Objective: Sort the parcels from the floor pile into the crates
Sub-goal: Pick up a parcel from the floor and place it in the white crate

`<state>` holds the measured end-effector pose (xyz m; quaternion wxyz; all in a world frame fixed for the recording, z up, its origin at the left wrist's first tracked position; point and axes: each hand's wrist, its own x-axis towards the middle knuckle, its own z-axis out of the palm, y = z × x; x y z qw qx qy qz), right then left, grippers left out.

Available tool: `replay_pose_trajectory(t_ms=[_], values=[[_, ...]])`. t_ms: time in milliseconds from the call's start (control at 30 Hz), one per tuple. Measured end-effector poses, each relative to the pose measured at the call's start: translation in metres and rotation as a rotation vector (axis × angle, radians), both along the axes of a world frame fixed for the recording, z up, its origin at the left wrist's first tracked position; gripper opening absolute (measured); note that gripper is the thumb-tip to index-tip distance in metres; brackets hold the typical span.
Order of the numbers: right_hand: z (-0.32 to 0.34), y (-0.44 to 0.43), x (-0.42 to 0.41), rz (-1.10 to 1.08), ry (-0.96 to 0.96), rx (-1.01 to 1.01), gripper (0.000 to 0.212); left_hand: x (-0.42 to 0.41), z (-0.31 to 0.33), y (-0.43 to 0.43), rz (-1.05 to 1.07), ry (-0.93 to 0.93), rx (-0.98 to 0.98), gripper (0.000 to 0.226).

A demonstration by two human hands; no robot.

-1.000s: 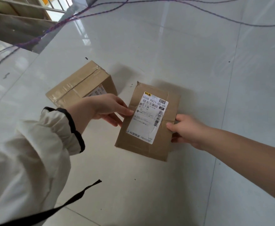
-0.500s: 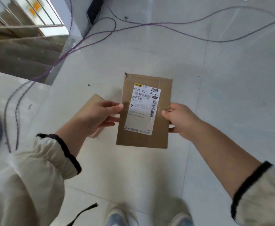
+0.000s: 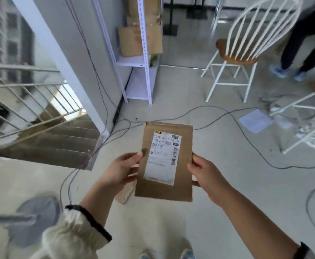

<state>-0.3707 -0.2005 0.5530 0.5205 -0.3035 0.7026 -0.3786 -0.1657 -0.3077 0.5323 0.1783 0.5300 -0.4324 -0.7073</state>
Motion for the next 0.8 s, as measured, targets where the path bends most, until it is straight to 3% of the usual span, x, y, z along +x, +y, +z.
replay_pose_trajectory(t_ms=[100, 233, 467, 600, 800], values=[[0.067, 0.020, 0.013, -0.043, 0.083, -0.120, 0.038, 0.004, 0.079, 0.012, 0.014, 0.051, -0.081, 0.041], [0.118, 0.031, 0.024, -0.077, 0.129, -0.243, 0.040, 0.010, 0.134, 0.023, 0.050, 0.123, -0.123, 0.036], [0.158, 0.039, 0.023, -0.110, 0.144, -0.317, 0.047, 0.005, 0.167, 0.030, 0.034, 0.184, -0.196, 0.043], [0.165, 0.050, 0.009, -0.168, 0.161, -0.350, 0.044, -0.016, 0.177, 0.033, -0.015, 0.167, -0.359, 0.021], [0.191, 0.102, -0.012, -0.395, 0.236, -0.365, 0.052, -0.068, 0.207, 0.048, -0.209, 0.205, -0.468, 0.022]])
